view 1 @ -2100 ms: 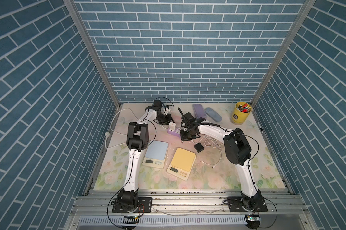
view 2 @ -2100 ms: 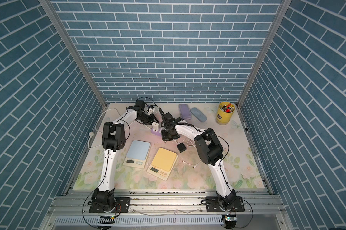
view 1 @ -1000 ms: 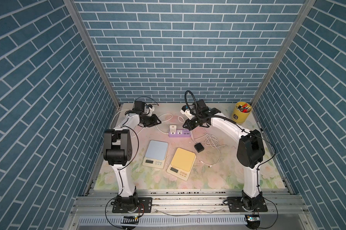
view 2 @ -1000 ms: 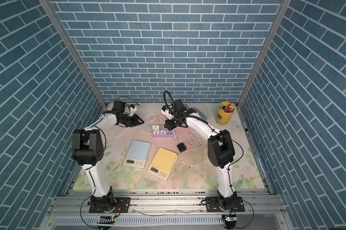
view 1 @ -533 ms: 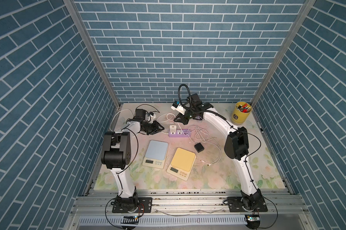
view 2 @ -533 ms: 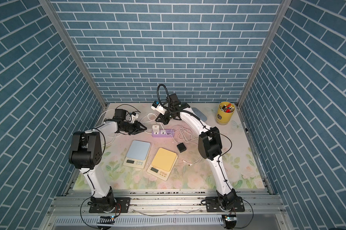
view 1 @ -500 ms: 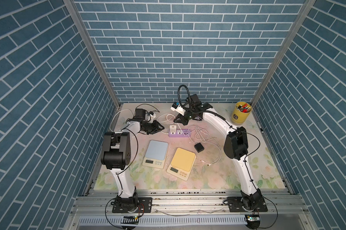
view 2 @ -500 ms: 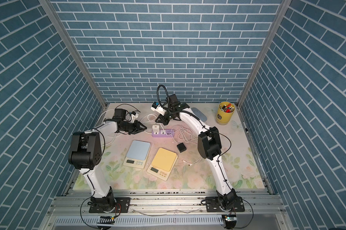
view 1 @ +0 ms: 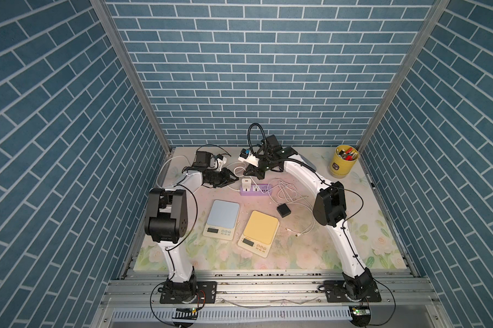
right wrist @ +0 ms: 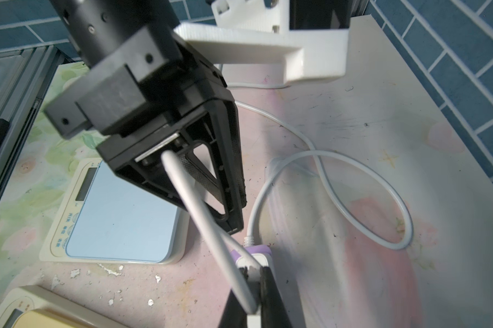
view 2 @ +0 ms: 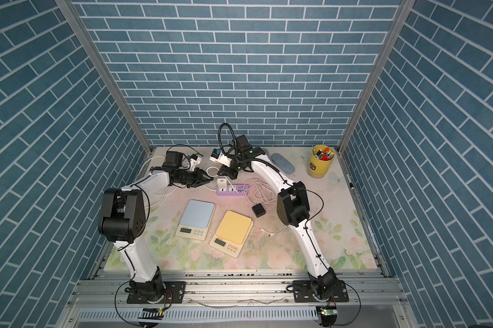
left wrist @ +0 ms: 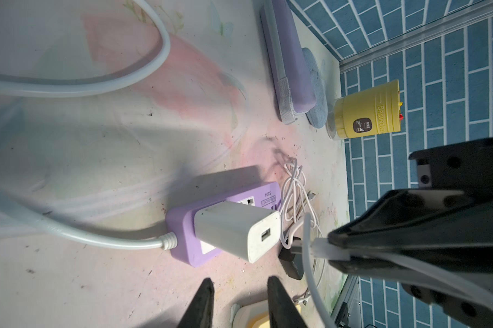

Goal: Charge the electronic scale
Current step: Insert the charging cable into the plug.

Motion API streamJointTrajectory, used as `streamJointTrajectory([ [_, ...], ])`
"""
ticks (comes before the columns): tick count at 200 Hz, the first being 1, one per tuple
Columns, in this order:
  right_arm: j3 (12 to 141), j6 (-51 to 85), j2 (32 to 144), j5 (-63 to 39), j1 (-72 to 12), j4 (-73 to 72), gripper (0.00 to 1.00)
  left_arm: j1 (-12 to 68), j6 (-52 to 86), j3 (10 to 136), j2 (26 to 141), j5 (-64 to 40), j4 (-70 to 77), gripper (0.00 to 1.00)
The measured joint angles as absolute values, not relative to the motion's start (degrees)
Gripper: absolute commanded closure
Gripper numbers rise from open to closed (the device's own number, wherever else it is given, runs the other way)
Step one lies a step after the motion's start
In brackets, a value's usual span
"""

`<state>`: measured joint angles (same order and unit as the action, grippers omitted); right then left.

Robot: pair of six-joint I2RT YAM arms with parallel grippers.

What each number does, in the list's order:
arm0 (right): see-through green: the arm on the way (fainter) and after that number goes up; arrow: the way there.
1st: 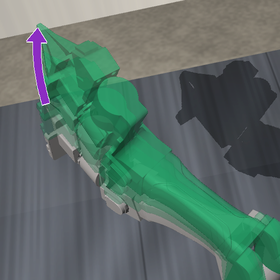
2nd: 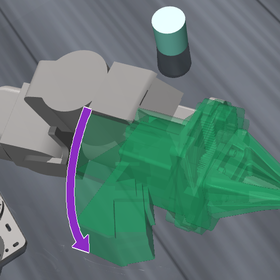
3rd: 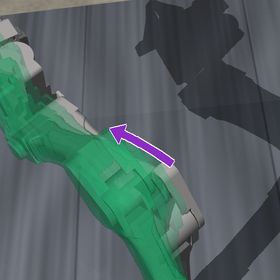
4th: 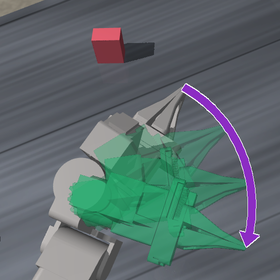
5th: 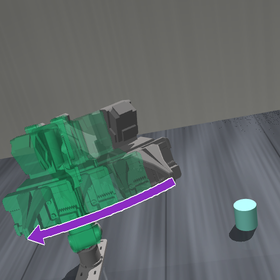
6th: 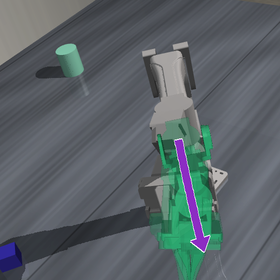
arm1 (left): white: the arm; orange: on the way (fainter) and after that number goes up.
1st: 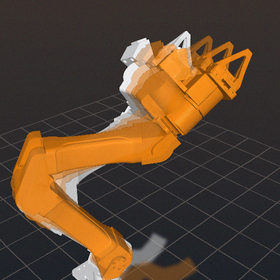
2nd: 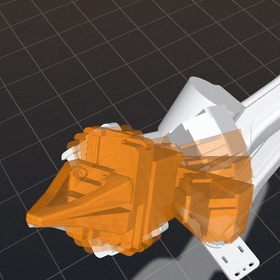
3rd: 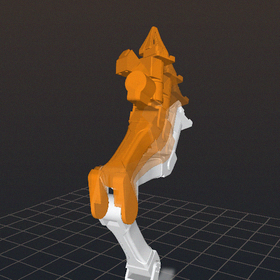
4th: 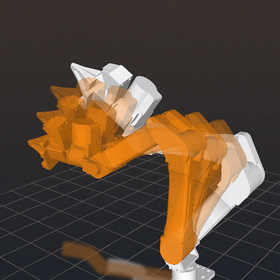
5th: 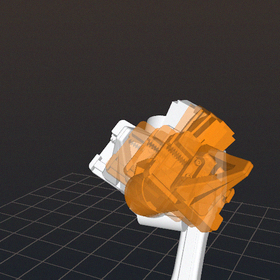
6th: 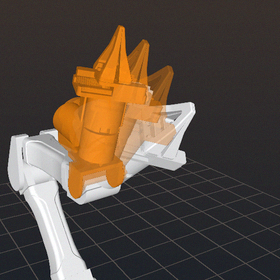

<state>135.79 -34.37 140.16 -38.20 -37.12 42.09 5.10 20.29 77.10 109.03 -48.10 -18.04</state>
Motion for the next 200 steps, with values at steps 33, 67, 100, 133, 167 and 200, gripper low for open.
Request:
streamJointTrajectory([
  [33,136.2,-36.2,142.2,-37.8,-37.1,43.3,1.0,5.5,20.6,78.8,111.1,-48.3,-17.9,0.65],
  [67,136.4,-38.0,142.3,-37.1,-37.1,43.5,1.0,6.1,20.8,79.9,113.3,-48.3,-17.9,0.65],
  [100,136.4,-39.1,142.3,-36.8,-37.1,44.0,1.0,6.6,21.0,80.4,113.7,-48.3,-18.2,0.65],
  [133,136.3,-40.6,142.3,-36.3,-37.3,44.3,1.0,6.9,21.0,81.2,114.2,-48.2,-18.7,0.65],
  [167,138.1,-41.6,142.3,-34.1,-37.7,47.3,1.0,7.2,20.7,82.0,115.0,-47.7,-19.6,0.66],
  [200,140.0,-43.1,142.7,-31.3,-38.5,50.9,1.0,7.6,20.1,82.5,115.7,-47.7,-20.3,0.68],
])
